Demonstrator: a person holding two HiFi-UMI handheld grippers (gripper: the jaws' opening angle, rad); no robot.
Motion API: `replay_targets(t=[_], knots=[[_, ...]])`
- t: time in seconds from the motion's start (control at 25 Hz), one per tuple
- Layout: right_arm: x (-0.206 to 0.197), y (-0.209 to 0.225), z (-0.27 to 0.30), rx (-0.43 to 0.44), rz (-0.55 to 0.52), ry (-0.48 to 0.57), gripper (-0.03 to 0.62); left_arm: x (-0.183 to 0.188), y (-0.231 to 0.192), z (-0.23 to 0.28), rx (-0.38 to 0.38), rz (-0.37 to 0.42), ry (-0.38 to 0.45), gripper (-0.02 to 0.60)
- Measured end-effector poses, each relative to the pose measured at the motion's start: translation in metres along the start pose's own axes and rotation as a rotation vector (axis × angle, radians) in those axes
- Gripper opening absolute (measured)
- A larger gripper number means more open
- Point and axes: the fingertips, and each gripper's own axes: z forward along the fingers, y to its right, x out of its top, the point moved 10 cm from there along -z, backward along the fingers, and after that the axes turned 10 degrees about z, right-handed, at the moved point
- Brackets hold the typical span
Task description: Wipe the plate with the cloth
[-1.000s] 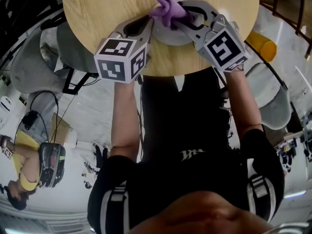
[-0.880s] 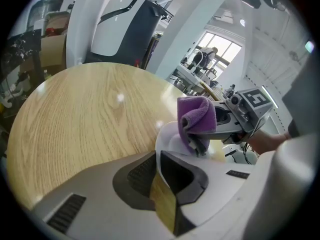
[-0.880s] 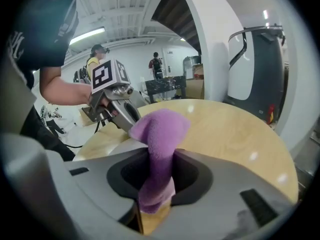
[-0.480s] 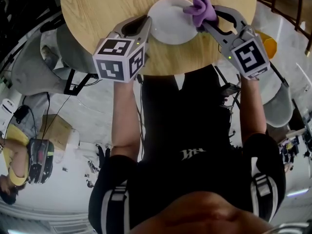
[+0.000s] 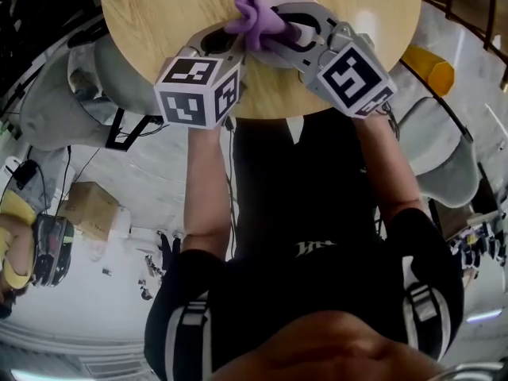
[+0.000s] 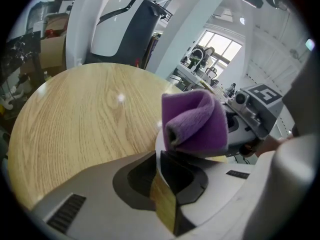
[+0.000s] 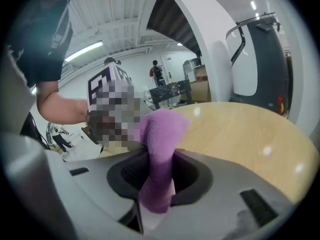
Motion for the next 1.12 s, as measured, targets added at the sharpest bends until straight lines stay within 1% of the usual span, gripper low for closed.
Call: replay_targets(t=[0.12, 0.28, 0.4, 0.64, 0.84, 0.92, 1.0, 1.12], knots=[[-0.004, 0.001, 0.008, -0.001, 0.012, -0.033, 0.106, 0.001, 0.0, 0.0, 0.0, 0.005, 0.004, 0.031], [-0.01, 0.007, -0.001, -0.021, 0.003, -0.083, 0.107, 0.0, -0.002, -0.001, 0.007, 0.013, 0.005, 0.031], [-0.02, 0.015, -0.023, -0.063, 0.008, -0.111, 0.106, 0.0, -0.001, -0.002, 0.008, 0.016, 0.003, 0.029], [-0.042, 0.033, -0.074, -0.144, 0.051, -0.148, 0.107, -0.002, 0.001, 0.0, 0.007, 0.019, -0.003, 0.029], [-0.043, 0.036, -0.091, -0.187, 0.044, -0.161, 0.106, -0.001, 0.001, 0.0, 0.007, 0.02, -0.004, 0.029], [-0.035, 0.031, -0.091, -0.167, 0.063, -0.125, 0.106, -0.002, 0.001, 0.0, 0.005, 0.017, 0.001, 0.029], [-0.022, 0.023, -0.085, -0.121, 0.091, -0.073, 0.104, -0.002, 0.0, -0.001, 0.003, 0.011, 0.007, 0.029], [-0.011, 0.01, -0.058, -0.055, 0.108, -0.044, 0.106, -0.003, 0.0, -0.001, 0.012, 0.009, 0.005, 0.029]])
